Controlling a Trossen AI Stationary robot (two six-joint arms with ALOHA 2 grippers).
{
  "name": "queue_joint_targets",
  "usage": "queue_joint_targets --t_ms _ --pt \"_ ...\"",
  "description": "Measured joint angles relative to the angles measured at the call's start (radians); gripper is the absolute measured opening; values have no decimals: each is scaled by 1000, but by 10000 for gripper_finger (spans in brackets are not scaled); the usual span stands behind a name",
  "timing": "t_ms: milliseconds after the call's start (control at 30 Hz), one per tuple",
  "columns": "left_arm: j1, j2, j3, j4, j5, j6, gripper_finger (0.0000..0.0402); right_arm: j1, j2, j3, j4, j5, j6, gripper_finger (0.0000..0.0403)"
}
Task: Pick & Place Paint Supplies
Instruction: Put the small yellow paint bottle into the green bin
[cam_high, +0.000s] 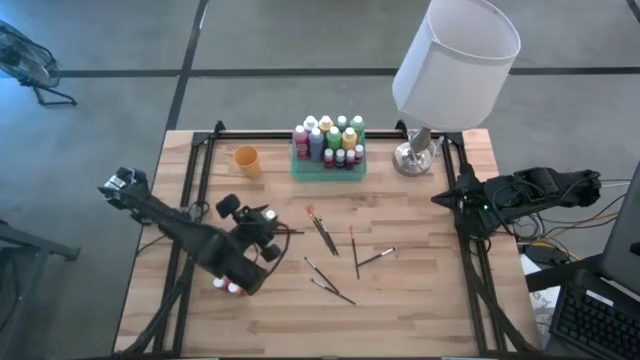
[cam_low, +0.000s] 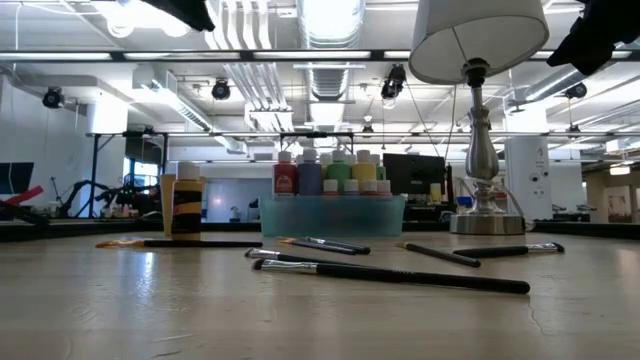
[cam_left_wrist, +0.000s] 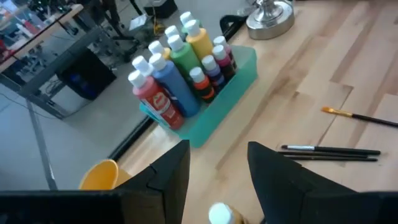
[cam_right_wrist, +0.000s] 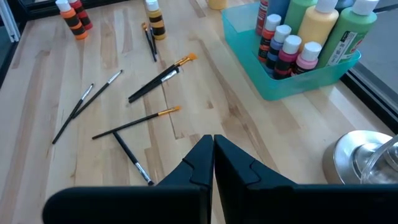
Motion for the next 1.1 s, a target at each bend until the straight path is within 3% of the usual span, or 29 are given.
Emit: queue_joint_targets --t_ms 200,467,1100 --pt "-23 -50 -181 62 -6 -151 168 0 0 0 0 0 0 8" --pt "-23 -127 -399 344 75 -165 168 0 0 0 0 0 0 8" --pt "-23 -169 -665 676 32 -165 168 0 0 0 0 0 0 8"
